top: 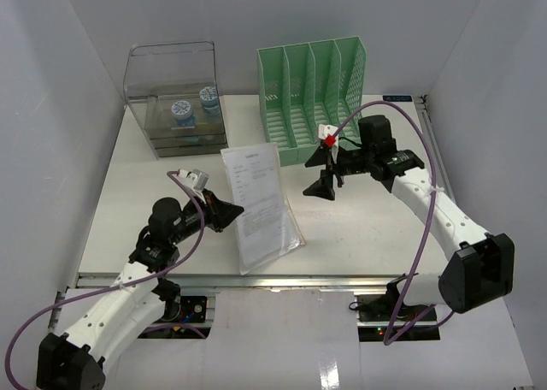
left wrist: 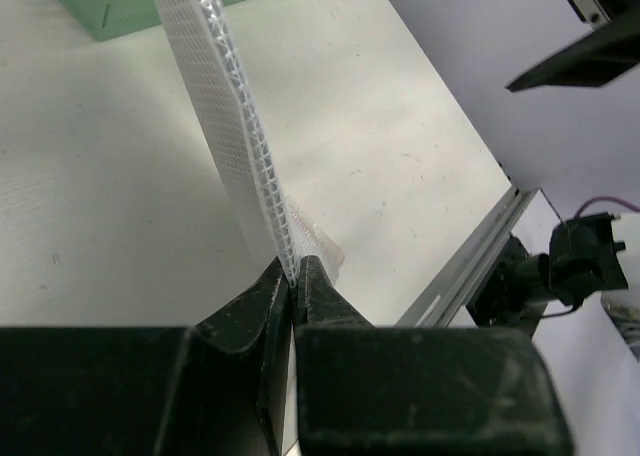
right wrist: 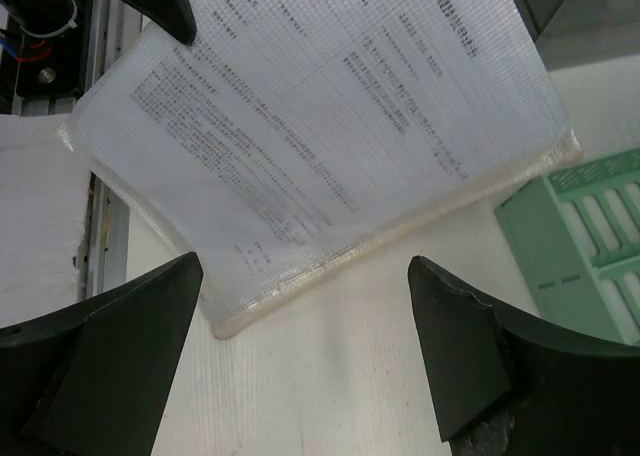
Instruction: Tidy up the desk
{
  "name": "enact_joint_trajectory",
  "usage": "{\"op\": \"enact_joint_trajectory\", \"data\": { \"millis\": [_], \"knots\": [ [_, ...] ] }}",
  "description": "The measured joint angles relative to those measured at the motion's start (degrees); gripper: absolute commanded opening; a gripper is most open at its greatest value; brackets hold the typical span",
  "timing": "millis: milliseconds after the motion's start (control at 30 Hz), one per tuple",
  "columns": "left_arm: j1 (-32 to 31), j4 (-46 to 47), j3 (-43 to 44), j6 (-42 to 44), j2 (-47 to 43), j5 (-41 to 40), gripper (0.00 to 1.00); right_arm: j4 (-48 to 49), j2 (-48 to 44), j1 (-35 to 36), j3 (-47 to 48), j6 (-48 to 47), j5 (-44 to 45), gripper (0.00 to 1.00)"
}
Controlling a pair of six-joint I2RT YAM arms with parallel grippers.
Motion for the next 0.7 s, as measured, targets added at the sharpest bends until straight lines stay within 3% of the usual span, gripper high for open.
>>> {"op": "enact_joint_trajectory", "data": {
  "millis": [300,700],
  "knots": [
    [-0.04,-7.55,9.17,10.66,-1.18,7.38,0.03,10.71,7.02,-0.12,-0.58,10.18,-7.21,0.90],
    [-0.04,-12.03,12.74,13.51,-3.73,11.62,0.02,29.73,-4.02,-2.51,-10.17,19.58,-4.63,0.90]
  ]
}}
